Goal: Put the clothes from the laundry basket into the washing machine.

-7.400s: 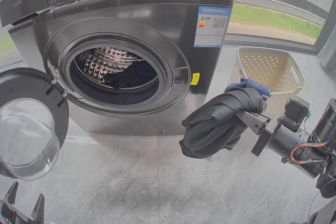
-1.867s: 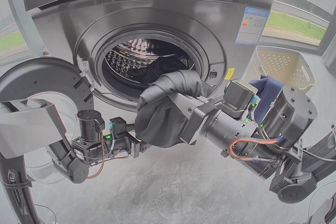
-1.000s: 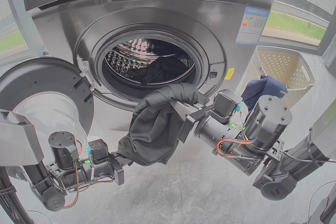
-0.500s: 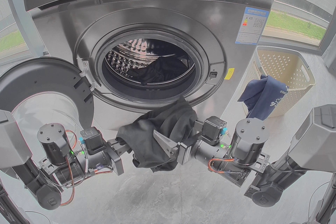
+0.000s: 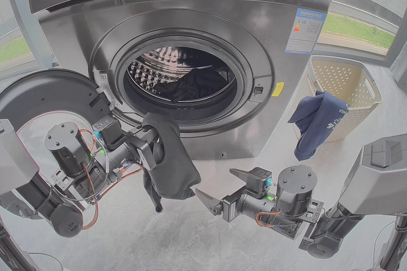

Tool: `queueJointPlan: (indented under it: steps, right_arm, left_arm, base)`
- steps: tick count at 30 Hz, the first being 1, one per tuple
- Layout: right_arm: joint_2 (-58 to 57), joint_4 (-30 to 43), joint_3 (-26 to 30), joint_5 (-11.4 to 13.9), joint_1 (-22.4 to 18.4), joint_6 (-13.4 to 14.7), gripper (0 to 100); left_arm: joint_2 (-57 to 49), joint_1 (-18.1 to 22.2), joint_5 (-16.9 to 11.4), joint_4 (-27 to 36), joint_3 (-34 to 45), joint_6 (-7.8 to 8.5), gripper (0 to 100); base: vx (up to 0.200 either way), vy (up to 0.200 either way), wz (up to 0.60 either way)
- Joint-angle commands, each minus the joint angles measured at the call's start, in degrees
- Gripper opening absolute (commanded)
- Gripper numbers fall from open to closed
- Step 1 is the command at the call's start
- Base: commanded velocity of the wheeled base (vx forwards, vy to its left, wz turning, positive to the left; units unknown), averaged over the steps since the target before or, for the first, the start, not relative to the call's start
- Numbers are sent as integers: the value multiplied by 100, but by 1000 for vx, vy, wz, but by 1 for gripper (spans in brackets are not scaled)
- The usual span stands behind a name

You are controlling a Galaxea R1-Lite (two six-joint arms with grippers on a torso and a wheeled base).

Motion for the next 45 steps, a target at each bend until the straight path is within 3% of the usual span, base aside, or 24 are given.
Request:
queueJointPlan:
  steps: [1,7,12,20,28,34,37,45]
  right_arm:
    - [202,-8,233,-2,36,4,100]
    - [413,-438,294,16,106,-14,100]
    - [422,-500,-84,200,256,-101,100]
    - [879,-597,-901,288,343,-225,100]
    - [1380,-641,-1657,350,150,-268,100]
    - [1433,-588,-1859,446,229,-268,100]
    - [1547,-597,-2105,622,343,-260,100]
    - [1863,-359,-2650,622,361,-268,100]
  left_arm:
    - [3,-7,197,-8,-299,-35,0]
    - [3,-103,337,1,-343,-26,0]
    - [144,-156,425,1,-572,-8,0]
    - [284,-147,662,1,-782,-35,0]
    - [205,-209,706,1,-791,-44,0]
    - [249,-217,715,1,-774,-44,0]
    - [267,-217,733,1,-765,-35,0]
    - [249,-209,742,1,-791,-44,0]
  base:
    - [0,0,0]
    - [0,0,0]
    - [0,0,0]
    - [0,0,0]
    - [0,0,0]
    - [0,0,0]
    - [0,0,0]
    - [0,0,0]
